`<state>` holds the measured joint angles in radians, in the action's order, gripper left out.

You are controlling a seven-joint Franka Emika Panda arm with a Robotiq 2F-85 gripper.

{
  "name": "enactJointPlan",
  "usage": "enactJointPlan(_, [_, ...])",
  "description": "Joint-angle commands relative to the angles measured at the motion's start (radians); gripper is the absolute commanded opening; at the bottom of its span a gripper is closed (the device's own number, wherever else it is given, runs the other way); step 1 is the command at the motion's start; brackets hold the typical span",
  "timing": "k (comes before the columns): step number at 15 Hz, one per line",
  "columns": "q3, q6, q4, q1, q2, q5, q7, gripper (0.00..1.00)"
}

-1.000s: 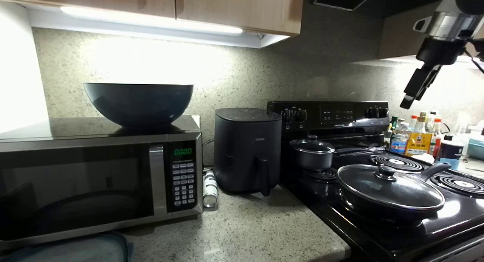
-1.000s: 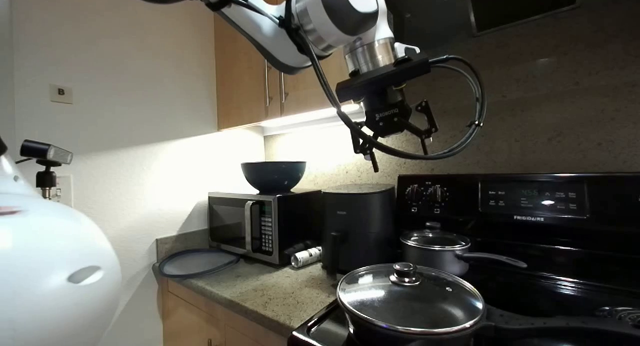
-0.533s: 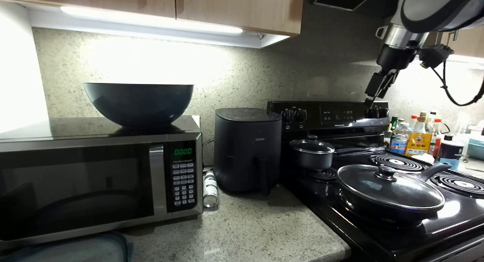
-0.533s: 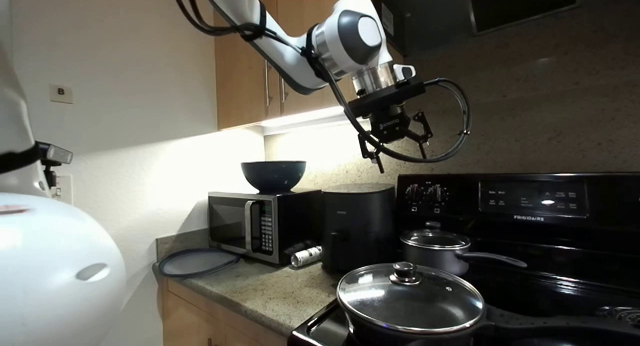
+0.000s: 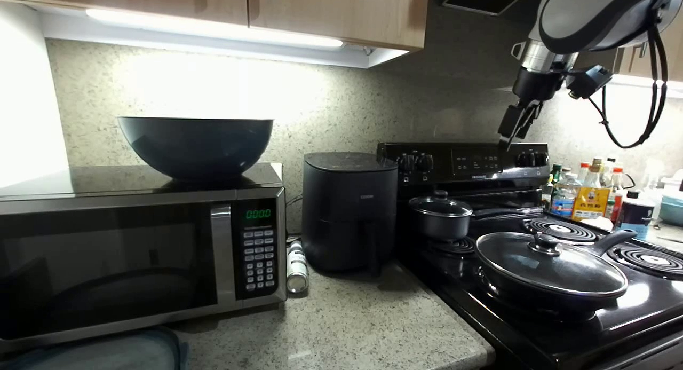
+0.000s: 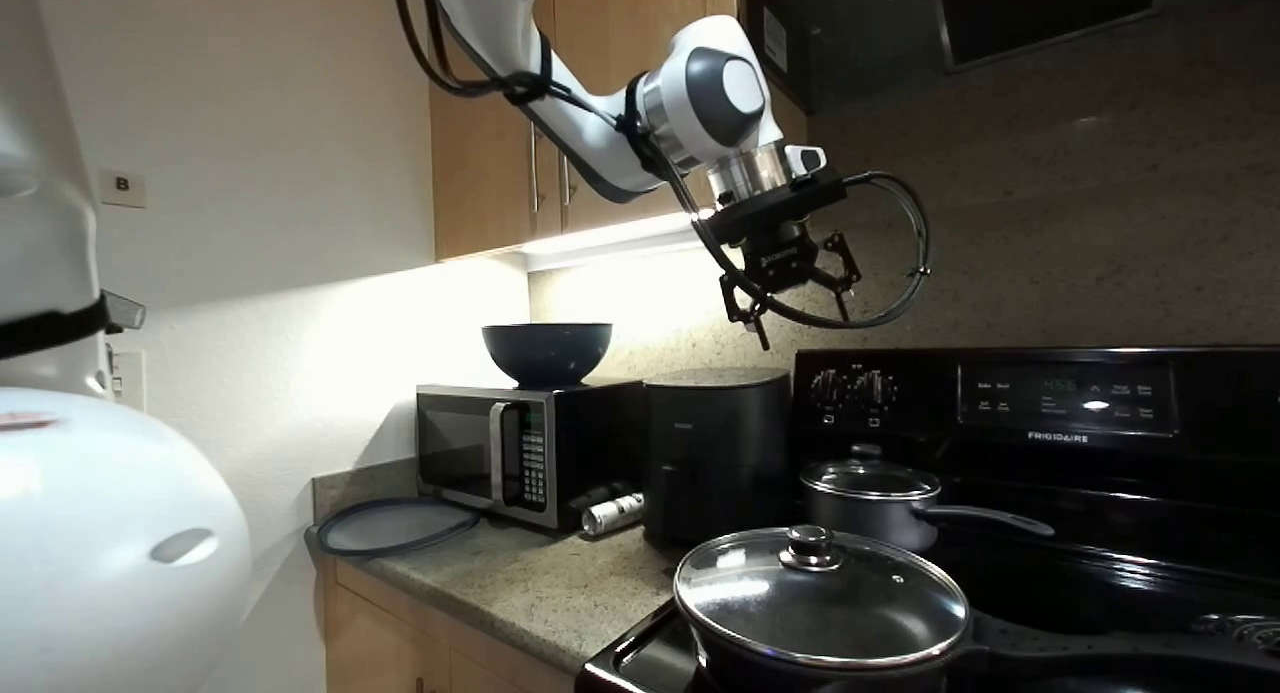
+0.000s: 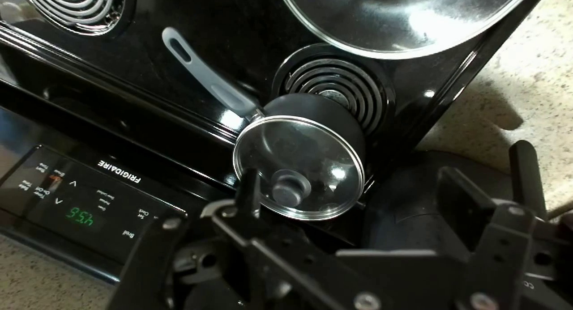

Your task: Pick up the lid from the pot and put it on the air fryer

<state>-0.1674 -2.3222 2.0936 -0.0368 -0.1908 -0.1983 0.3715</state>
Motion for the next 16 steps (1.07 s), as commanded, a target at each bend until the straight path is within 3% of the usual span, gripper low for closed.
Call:
enactJointPlan(1, [0.016,-0.027,-0.016,-0.013,0.025,0.015,-0.003,1.0])
enactJointPlan(13, [0.061,-0.047,-0.369,-0.027,0.413,0.056,-0.026,1.0])
enactJointPlan(15, [0.068,-0.039,-0.41,-0.034,0.457,0.052,-0.014,1.0])
enactJointPlan(16, [0.069,-0.039,-0.361,-0.03,0.413,0.032,-0.025,1.0])
